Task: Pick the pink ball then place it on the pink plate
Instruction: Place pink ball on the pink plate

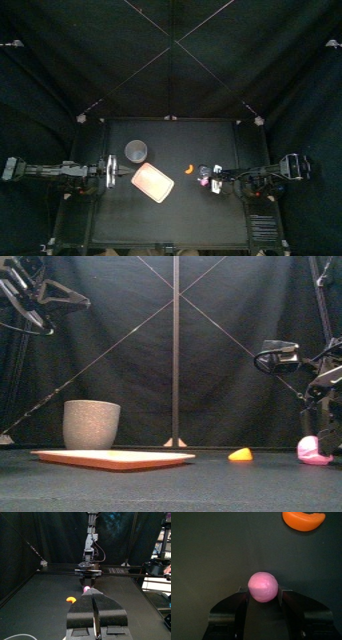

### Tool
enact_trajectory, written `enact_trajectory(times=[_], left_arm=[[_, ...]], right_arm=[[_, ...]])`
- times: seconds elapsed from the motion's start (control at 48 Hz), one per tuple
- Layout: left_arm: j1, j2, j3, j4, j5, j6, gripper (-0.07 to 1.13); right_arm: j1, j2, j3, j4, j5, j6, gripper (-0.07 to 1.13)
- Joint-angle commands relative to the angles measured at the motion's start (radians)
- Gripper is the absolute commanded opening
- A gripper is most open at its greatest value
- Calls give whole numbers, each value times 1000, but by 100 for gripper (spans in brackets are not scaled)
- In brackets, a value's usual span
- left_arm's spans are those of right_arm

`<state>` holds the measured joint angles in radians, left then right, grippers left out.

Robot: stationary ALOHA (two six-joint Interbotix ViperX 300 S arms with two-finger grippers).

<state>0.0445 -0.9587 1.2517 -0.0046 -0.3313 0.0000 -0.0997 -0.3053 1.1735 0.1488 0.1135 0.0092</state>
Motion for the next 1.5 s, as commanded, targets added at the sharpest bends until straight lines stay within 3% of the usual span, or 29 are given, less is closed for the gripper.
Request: enact_trajectory(times=[0.021, 0.333, 0.562, 0.708, 0.833, 1.0, 1.25, 1.5], left_arm=[[3, 6, -9, 0, -11, 2, 5], [6, 6, -6, 0, -11, 2, 5], [6, 6, -2, 0, -9, 2, 5], [6, 6, 0, 0, -9, 2, 5], [6, 6, 0, 2, -9, 3, 5], [6, 6, 0, 2, -9, 2, 5], [8, 6, 9, 2, -3, 3, 5], [11, 6, 21, 2, -3, 3, 5]], right_arm=[[-3, -8, -26, -5, -8, -2, 71], [3, -9, -209, -60, -144, -15, 71], [-25, 67, -347, -218, -523, -6, 71], [-54, 192, -420, -252, -746, -2, 71], [-63, 324, -522, -258, -827, -2, 71], [-57, 494, -690, -258, -767, 2, 71], [-48, 588, -778, -216, -422, 3, 71], [-29, 611, -828, -192, -184, 3, 71]])
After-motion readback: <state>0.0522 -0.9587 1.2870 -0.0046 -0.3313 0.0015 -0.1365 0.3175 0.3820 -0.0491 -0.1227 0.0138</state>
